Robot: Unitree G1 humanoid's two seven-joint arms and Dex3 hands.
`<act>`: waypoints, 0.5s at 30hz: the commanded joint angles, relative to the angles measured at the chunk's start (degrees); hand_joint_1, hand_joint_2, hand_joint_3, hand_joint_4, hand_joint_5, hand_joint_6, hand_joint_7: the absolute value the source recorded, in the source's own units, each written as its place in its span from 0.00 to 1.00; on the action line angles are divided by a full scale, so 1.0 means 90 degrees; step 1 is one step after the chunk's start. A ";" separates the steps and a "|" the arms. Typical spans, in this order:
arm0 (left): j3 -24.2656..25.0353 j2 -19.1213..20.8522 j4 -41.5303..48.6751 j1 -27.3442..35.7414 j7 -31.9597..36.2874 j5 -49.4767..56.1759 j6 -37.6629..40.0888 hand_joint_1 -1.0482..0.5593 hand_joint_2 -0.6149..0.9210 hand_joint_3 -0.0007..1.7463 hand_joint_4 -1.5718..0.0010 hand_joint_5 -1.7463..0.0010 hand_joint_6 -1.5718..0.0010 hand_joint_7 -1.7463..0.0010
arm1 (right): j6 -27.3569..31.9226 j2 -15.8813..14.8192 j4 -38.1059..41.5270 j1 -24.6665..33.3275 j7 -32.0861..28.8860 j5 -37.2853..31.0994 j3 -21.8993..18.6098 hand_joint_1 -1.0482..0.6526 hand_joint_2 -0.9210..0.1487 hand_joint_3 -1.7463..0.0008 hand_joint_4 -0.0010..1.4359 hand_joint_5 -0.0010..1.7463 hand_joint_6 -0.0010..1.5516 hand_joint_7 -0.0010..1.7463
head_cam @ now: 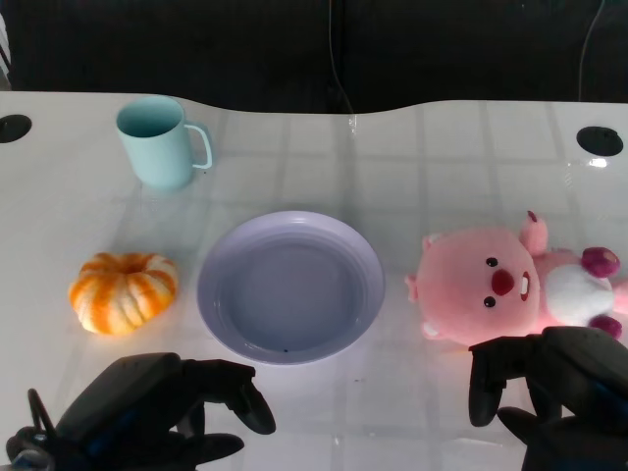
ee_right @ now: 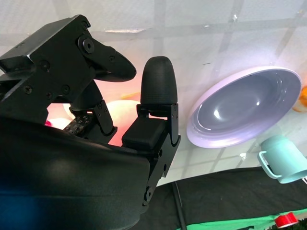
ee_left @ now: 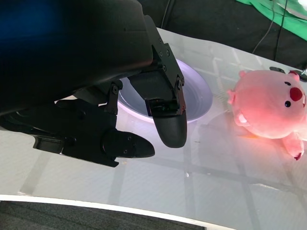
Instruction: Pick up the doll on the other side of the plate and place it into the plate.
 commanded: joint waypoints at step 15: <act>-0.0006 0.0068 -0.0109 -0.0073 -0.0261 -0.0275 0.0291 0.56 1.00 0.14 0.57 0.15 0.47 0.59 | 0.0098 -0.0069 0.0091 -0.0116 0.0457 0.0925 -0.0155 0.59 0.41 0.38 0.56 0.96 0.55 0.67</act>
